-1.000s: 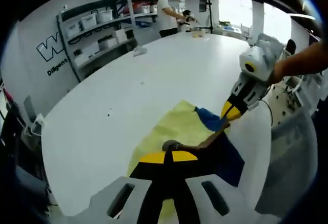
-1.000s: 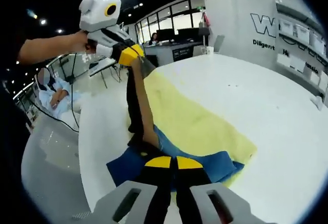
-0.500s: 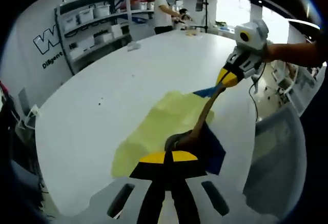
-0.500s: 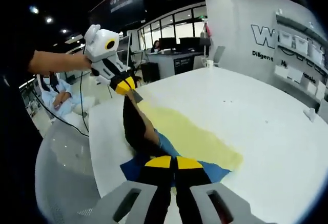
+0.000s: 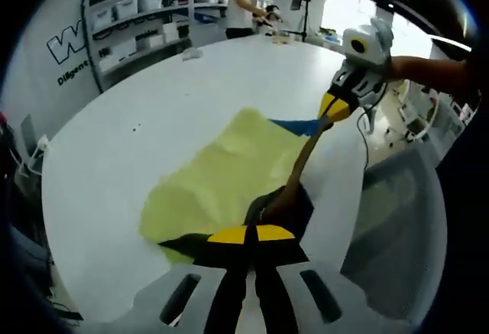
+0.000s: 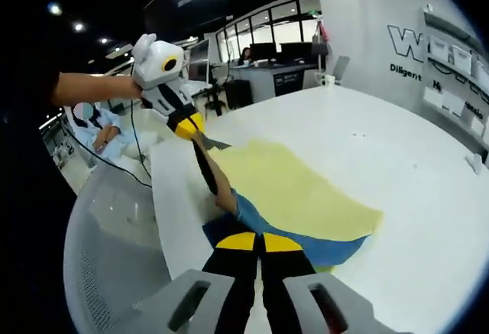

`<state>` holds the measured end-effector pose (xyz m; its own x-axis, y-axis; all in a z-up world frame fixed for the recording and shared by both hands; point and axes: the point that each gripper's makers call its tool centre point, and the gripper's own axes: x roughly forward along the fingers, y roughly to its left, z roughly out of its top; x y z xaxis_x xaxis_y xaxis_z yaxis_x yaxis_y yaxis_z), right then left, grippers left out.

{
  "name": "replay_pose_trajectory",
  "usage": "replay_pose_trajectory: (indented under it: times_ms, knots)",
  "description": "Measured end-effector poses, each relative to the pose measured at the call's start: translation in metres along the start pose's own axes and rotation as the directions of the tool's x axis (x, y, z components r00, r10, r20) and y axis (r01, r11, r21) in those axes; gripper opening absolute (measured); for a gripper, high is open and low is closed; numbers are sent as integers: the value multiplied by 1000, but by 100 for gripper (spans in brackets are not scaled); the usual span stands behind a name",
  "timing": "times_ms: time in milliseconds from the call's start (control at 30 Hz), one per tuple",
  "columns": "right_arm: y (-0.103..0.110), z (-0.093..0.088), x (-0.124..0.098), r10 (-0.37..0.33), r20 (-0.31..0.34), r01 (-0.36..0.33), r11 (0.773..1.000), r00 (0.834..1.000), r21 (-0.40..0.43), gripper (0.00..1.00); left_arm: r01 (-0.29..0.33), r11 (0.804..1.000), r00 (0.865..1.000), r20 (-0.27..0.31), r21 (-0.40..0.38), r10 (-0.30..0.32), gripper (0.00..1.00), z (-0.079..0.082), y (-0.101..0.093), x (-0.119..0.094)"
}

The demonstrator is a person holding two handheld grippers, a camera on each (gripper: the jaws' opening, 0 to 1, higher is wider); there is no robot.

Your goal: Fold the garment on the visible template until the final outline fits inside the template.

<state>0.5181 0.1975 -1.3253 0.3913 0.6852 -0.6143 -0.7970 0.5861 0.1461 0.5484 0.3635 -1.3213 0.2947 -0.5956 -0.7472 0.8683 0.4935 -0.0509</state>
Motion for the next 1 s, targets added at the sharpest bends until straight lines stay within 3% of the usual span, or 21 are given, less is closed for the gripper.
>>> replay_pose_trajectory:
  times_ms: [467,733,1000]
  knots:
    - [34,-45,3,81,-95,-75,995,992,67,0,62,997,997,-46,-40,-64,4,-33,-42,-1]
    - [57,-47,-10,121,-102,-115,991,987,66,0,86,995,995,-50,-52,-89,4,-38,-54,-10]
    - [71,-32,-31,159,-100,-155,987,982,49,0,153,987,987,-45,-49,-155,4,-35,-69,-29]
